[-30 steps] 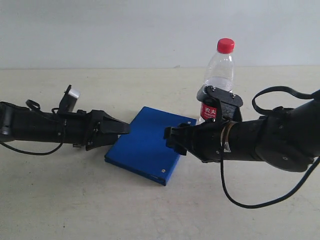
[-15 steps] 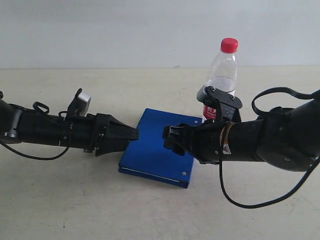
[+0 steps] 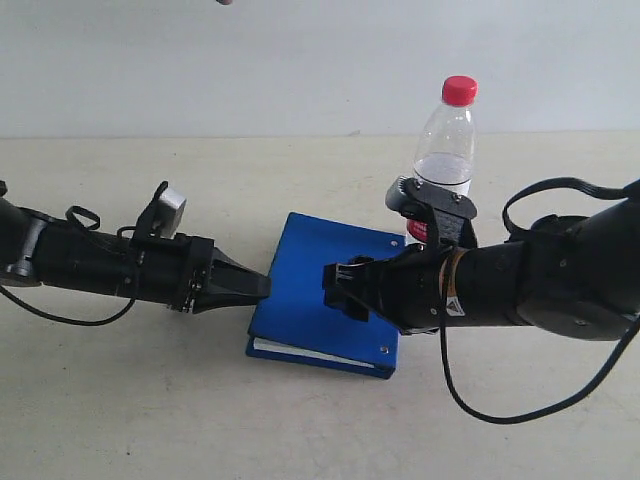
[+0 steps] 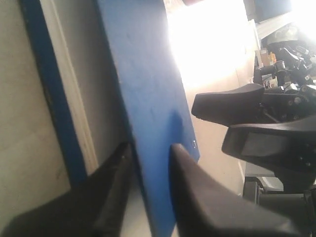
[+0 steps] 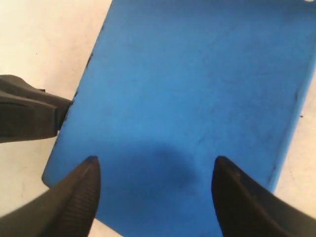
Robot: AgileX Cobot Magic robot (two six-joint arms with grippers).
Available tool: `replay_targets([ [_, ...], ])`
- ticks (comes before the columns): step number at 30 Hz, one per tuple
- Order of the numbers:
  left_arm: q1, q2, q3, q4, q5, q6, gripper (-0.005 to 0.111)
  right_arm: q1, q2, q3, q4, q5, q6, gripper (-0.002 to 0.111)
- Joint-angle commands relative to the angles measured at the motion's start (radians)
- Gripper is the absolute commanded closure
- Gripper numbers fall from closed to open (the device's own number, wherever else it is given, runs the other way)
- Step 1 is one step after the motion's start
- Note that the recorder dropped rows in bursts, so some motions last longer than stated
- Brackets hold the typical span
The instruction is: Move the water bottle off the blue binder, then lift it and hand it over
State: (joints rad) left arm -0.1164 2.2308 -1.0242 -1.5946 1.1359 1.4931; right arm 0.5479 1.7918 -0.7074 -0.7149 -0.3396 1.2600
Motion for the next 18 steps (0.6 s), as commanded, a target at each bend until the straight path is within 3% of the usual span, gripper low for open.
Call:
replay_targets([
  [1, -0.008, -0.002, 0.002, 0.016, 0.005, -0.008, 0.061, -0.008, 0.000, -0.002, -0.017, -0.008, 0.006, 0.049],
  [5, -0.008, -0.002, 0.002, -0.004, 0.005, -0.010, 0.046, -0.008, 0.000, -0.002, -0.046, -0.012, 0.028, 0.049],
  [12, -0.008, -0.002, 0.002, -0.035, -0.027, -0.016, 0.045, -0.008, 0.000, -0.002, -0.082, 0.002, 0.091, 0.049],
  [16, -0.008, -0.002, 0.002, 0.122, -0.211, -0.158, 0.045, -0.008, -0.002, -0.002, -0.076, 0.176, 0.151, 0.049],
  [18, -0.010, -0.002, 0.002, 0.186, -0.241, -0.198, 0.045, -0.008, -0.002, -0.002, -0.080, 0.265, 0.142, 0.049],
])
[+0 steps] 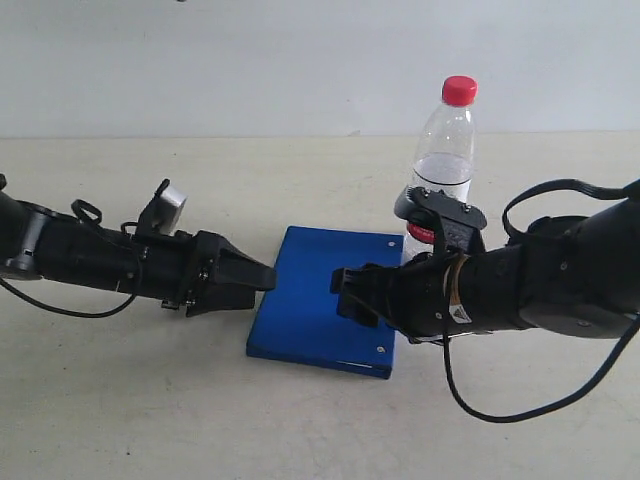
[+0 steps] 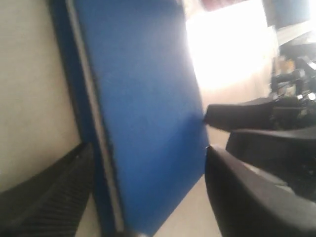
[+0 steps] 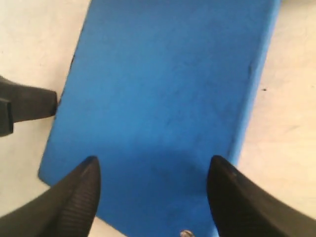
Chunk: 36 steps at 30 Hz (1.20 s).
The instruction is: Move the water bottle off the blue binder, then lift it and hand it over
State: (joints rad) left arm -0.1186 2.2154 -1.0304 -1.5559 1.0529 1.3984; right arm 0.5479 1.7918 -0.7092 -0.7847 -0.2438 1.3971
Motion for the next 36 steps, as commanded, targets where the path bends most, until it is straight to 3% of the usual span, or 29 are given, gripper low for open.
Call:
replay_targets([
  [1, -0.008, 0.013, 0.008, 0.152, -0.166, -0.109, 0.045, -0.008, -0.002, -0.001, -0.010, 0.205, -0.009, 0.049],
  [4, -0.019, 0.013, 0.006, 0.128, -0.166, -0.123, 0.045, -0.010, -0.002, -0.001, -0.015, 0.137, -0.083, 0.049],
  [9, -0.076, 0.013, -0.026, 0.117, -0.154, -0.127, 0.045, -0.010, -0.002, -0.001, -0.022, -0.022, -0.004, 0.049],
  [14, -0.087, 0.013, -0.033, -0.011, -0.010, -0.123, 0.045, -0.010, -0.002, -0.001, -0.223, -0.131, 0.170, 0.049],
  [16, -0.084, 0.013, -0.033, -0.045, 0.108, -0.089, 0.046, -0.010, -0.002, -0.001, -0.254, -0.137, 0.195, 0.049],
  [17, -0.084, 0.013, -0.033, -0.048, 0.168, -0.055, 0.049, -0.010, -0.002, -0.001, -0.261, -0.132, 0.198, 0.049],
  [22, -0.084, 0.013, -0.033, -0.026, 0.168, -0.003, 0.070, -0.010, -0.002, -0.001, -0.271, -0.134, 0.200, 0.049],
  [25, -0.084, 0.013, -0.033, 0.025, 0.103, -0.012, 0.090, -0.010, -0.002, -0.001, -0.302, -0.134, 0.200, 0.049],
  [26, -0.084, 0.013, -0.033, 0.052, 0.098, 0.012, 0.103, -0.010, -0.002, -0.001, -0.306, -0.134, 0.190, 0.049],
  [32, -0.019, 0.013, -0.027, 0.103, 0.168, 0.140, 0.102, -0.010, -0.002, -0.001, -0.401, -0.013, 0.214, 0.049],
  [36, 0.007, 0.004, -0.002, 0.079, 0.168, 0.136, 0.102, -0.027, 0.006, -0.001, -0.436, -0.070, 0.217, 0.049],
])
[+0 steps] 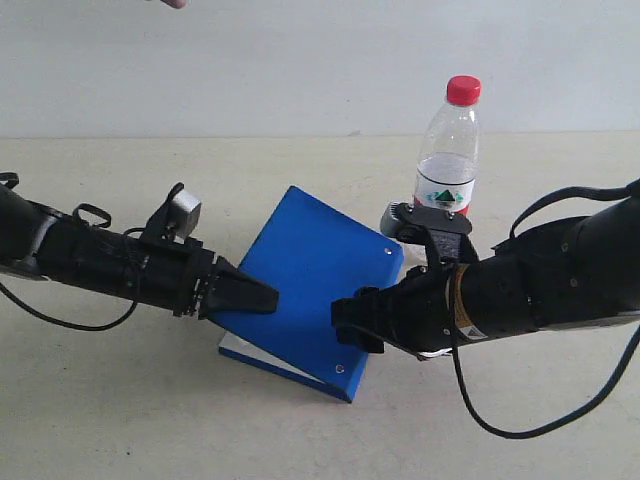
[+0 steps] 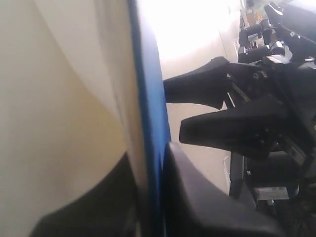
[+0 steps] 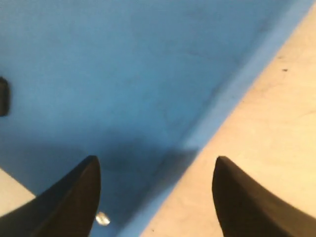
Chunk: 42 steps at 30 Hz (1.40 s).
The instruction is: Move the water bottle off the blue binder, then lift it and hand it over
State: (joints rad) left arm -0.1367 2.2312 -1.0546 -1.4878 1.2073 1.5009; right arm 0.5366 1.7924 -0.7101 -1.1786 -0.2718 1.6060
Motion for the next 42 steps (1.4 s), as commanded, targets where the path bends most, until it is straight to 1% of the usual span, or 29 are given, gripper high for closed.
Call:
replay_targets([
  [1, 0.026, -0.012, 0.028, 0.013, 0.014, 0.033, 0.102, -0.030, 0.017, 0.000, -0.042, -0.079, 0.008, 0.049],
  [7, 0.026, -0.018, 0.062, 0.017, 0.014, 0.066, 0.102, -0.147, 0.119, 0.000, -0.058, -0.269, 0.002, 0.049],
  [10, 0.026, -0.022, 0.065, 0.019, 0.014, 0.070, 0.102, -0.197, 0.176, 0.000, -0.088, -0.456, -0.073, 0.049],
  [11, 0.026, -0.024, 0.065, 0.017, 0.014, 0.070, 0.102, -0.205, 0.192, 0.000, -0.088, -0.488, -0.084, 0.049],
  [12, 0.026, -0.027, 0.065, 0.017, 0.014, 0.070, 0.102, -0.209, 0.207, 0.000, -0.081, -0.511, -0.091, 0.049],
  [17, 0.028, -0.054, 0.065, 0.021, 0.014, 0.070, 0.102, -0.208, 0.239, 0.000, -0.015, -0.506, -0.128, 0.049],
  [24, 0.028, -0.196, 0.065, 0.023, 0.014, 0.053, 0.102, -0.208, 0.241, 0.000, 0.033, -0.526, -0.151, 0.049],
  [28, 0.028, -0.241, 0.071, 0.033, 0.014, 0.025, 0.102, -0.208, 0.241, 0.000, 0.077, -0.534, -0.189, 0.049],
  [30, 0.028, -0.247, 0.079, 0.033, 0.014, 0.025, 0.102, -0.208, 0.241, 0.000, 0.102, -0.570, -0.228, 0.049],
  [35, 0.028, -0.245, 0.117, 0.030, 0.014, 0.037, 0.102, -0.208, 0.241, -0.002, 0.144, -0.789, -0.304, 0.049],
  [42, 0.016, -0.245, 0.126, 0.034, 0.014, 0.038, 0.102, -0.208, 0.241, -0.023, 0.150, -0.834, -0.307, 0.049],
])
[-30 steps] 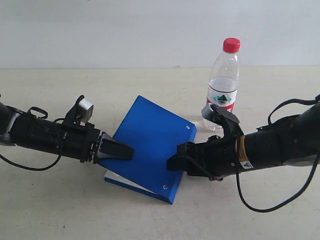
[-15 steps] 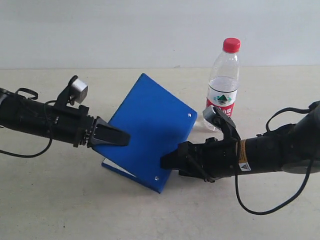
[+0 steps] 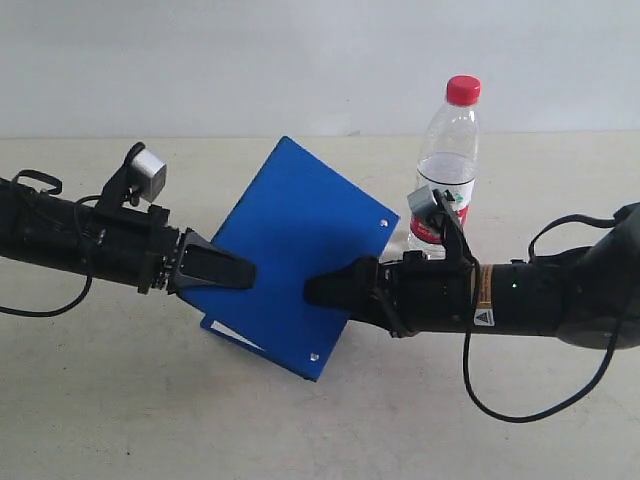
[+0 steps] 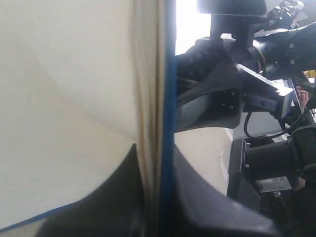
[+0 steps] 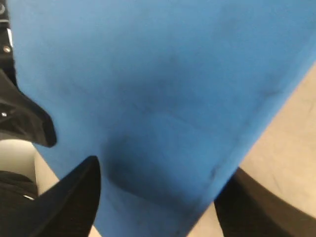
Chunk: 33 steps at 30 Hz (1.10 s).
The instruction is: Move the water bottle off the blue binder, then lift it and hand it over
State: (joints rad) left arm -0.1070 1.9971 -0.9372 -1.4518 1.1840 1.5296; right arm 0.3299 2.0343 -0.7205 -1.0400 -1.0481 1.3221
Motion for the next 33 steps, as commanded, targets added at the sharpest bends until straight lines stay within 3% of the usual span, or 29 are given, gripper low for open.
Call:
replay_targets([
  [1, -0.018, -0.011, 0.008, 0.000, 0.037, 0.009, 0.102, -0.001, -0.001, -0.013, 0.011, -0.081, -0.037, 0.049],
  [4, -0.040, -0.011, 0.008, 0.003, 0.037, 0.009, 0.102, -0.001, 0.000, -0.013, -0.011, -0.173, -0.090, 0.049],
  [9, -0.043, -0.011, 0.008, -0.005, 0.037, 0.009, 0.102, -0.001, 0.000, -0.013, -0.024, -0.173, -0.093, 0.049],
  [11, -0.043, -0.011, 0.008, -0.003, 0.037, 0.007, 0.098, -0.001, 0.000, -0.013, -0.030, -0.173, -0.081, 0.055],
  [14, -0.043, -0.011, 0.008, 0.016, 0.037, 0.004, 0.082, -0.001, 0.000, -0.013, -0.039, -0.173, -0.076, 0.078],
  [18, -0.043, -0.011, 0.008, 0.022, -0.083, 0.000, 0.051, -0.001, 0.000, -0.013, -0.042, -0.173, -0.072, 0.109],
  [21, -0.042, -0.011, 0.008, -0.005, -0.231, 0.000, 0.038, -0.001, 0.000, -0.013, -0.042, -0.173, -0.076, 0.108],
  [27, -0.024, -0.013, 0.006, -0.089, -0.508, 0.016, 0.040, -0.001, 0.000, -0.013, -0.044, -0.173, -0.083, 0.108],
  [33, 0.047, -0.023, 0.006, -0.235, -0.567, 0.116, 0.040, -0.001, 0.000, -0.013, -0.065, -0.172, -0.104, 0.108],
])
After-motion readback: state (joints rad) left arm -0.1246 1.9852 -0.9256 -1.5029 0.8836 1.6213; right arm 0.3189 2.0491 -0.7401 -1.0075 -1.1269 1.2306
